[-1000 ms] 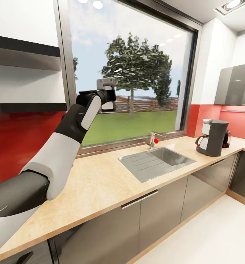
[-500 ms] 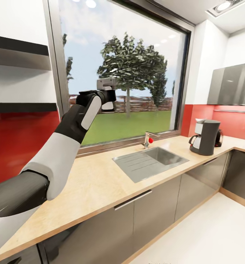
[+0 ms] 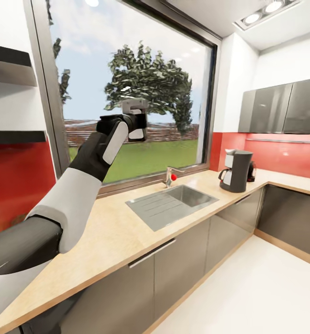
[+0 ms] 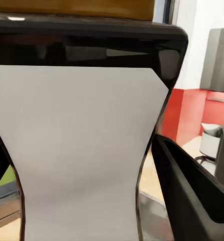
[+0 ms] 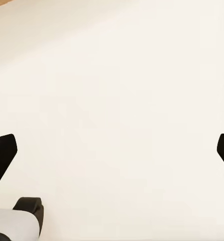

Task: Set up a coffee station on the kitchen countertop: keep the coffee maker on the countertop, move the bottle of coffee from the kitchen shelf to the counter next to the coffee maker, place a paper coffee filter on top of the coffee maker, put the saucer next to the coffee maker with the coffee cup on the saucer, and place the electric kettle next to the coffee maker.

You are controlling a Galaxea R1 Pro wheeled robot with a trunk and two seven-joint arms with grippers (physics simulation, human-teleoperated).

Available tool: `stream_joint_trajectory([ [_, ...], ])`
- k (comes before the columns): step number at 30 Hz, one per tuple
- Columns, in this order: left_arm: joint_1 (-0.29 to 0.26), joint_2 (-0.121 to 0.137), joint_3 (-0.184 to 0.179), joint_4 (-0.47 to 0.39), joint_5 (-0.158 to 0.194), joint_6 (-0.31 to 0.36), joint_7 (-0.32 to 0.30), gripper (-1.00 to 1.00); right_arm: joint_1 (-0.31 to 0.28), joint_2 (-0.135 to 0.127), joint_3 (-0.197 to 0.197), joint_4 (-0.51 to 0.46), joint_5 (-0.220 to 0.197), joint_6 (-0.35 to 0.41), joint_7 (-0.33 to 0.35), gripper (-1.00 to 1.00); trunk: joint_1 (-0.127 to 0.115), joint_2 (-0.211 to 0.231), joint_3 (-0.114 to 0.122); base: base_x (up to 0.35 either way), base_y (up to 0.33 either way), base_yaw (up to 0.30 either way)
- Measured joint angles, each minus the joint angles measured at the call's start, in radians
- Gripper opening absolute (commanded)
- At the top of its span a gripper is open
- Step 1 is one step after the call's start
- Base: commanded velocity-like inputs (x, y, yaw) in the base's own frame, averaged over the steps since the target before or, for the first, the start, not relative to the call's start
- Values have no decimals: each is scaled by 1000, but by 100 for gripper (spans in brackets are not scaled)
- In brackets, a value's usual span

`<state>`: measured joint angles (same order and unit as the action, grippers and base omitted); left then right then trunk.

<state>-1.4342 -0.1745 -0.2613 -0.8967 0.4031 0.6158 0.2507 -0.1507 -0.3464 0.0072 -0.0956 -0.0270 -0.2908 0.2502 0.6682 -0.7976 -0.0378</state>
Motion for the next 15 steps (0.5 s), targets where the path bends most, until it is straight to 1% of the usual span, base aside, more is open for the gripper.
stream_joint_trajectory([
  [8,11,0,0,1,0,0,1,-100,0,0,0,0,0,-1,0,100,0,0,3,0,0,-242],
  [11,17,0,0,0,-1,0,1,-100,0,0,2,0,0,0,0,100,0,0,4,0,0,-94],
  [15,19,0,0,0,-1,1,1,-100,0,0,3,0,1,1,0,100,0,0,0,57,-22,-17],
])
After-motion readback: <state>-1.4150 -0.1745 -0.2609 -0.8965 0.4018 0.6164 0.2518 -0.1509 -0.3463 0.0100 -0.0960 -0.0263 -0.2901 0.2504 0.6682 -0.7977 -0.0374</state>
